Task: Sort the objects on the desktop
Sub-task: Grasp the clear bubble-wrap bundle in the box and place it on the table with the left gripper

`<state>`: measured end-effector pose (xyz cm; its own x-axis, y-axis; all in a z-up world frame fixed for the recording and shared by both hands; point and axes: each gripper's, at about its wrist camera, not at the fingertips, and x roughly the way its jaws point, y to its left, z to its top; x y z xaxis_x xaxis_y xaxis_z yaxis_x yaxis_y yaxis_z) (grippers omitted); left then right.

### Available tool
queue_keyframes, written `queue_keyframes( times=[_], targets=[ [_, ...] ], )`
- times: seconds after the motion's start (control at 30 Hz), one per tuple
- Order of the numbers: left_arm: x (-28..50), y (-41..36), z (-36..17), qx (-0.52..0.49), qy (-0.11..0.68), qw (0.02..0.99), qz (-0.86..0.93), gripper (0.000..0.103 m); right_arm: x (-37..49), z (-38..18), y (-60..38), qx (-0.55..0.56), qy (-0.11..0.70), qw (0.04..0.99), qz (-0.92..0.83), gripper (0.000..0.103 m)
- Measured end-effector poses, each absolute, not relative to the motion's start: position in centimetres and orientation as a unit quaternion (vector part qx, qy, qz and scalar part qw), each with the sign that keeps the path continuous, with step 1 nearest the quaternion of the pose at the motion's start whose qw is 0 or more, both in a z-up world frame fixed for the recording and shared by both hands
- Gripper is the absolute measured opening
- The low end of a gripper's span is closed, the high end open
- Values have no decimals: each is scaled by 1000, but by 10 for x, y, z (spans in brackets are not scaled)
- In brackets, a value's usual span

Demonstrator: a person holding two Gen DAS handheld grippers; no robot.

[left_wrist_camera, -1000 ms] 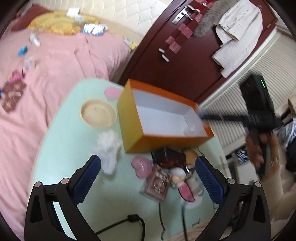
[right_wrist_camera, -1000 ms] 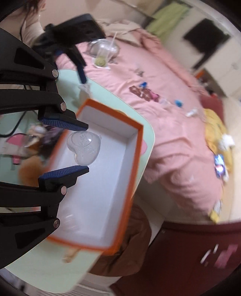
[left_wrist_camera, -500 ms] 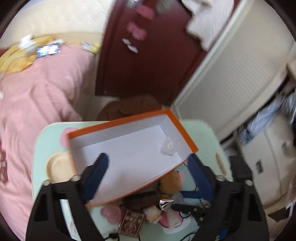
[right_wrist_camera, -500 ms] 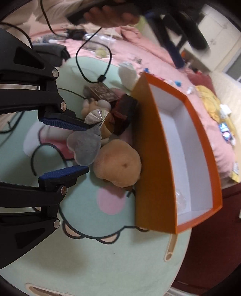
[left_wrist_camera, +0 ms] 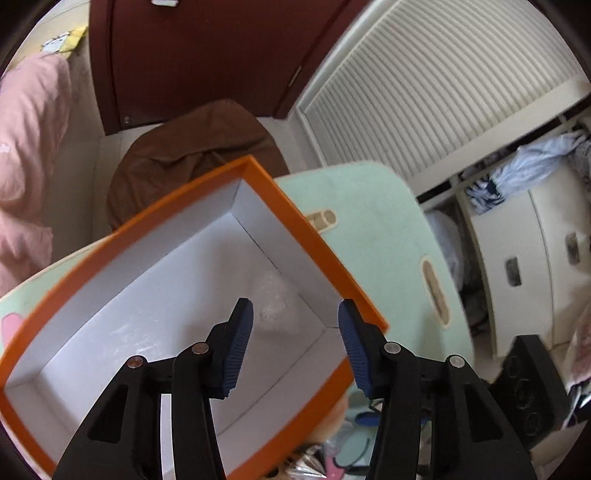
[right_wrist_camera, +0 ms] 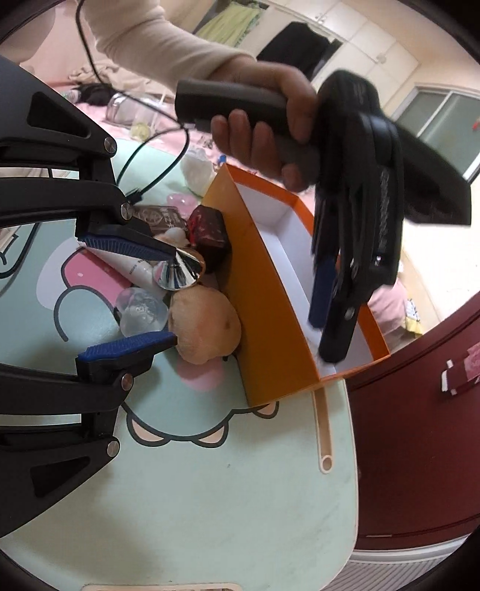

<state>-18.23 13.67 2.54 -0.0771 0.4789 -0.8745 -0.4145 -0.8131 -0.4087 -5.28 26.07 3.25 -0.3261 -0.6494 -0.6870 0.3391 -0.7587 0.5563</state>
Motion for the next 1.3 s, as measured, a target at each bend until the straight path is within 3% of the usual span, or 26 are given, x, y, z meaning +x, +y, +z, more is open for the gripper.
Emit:
queue_keyframes(
  times=[0.1, 0.17, 0.37, 0.67, 0.83, 1.0, 1.3],
  targets=[
    [-180, 144, 11, -614, -8, 294, 732, 48, -55, 44, 303, 491, -156, 323, -794, 39],
    [-176, 145, 7, -613, -2, 299, 731, 35, -58, 56, 345, 490, -150, 335, -791, 39],
    [-168, 122, 32, -580, -42, 302, 756, 35, -52, 69, 371, 489, -154, 334, -791, 39],
    [-98, 42, 147, -462, -112, 318, 820, 35, -37, 99, 419, 489, -147, 331, -794, 39],
    [-53, -3, 178, -429, -120, 303, 842, 35, -20, 119, 437, 483, -138, 331, -799, 39],
    [-11, -27, 150, -424, -126, 256, 860, 35, 1, 141, 461, 478, -133, 325, -805, 39],
    [41, -5, 55, -469, -69, 216, 854, 35, 19, 97, 442, 481, -138, 309, -809, 39]
  ],
)
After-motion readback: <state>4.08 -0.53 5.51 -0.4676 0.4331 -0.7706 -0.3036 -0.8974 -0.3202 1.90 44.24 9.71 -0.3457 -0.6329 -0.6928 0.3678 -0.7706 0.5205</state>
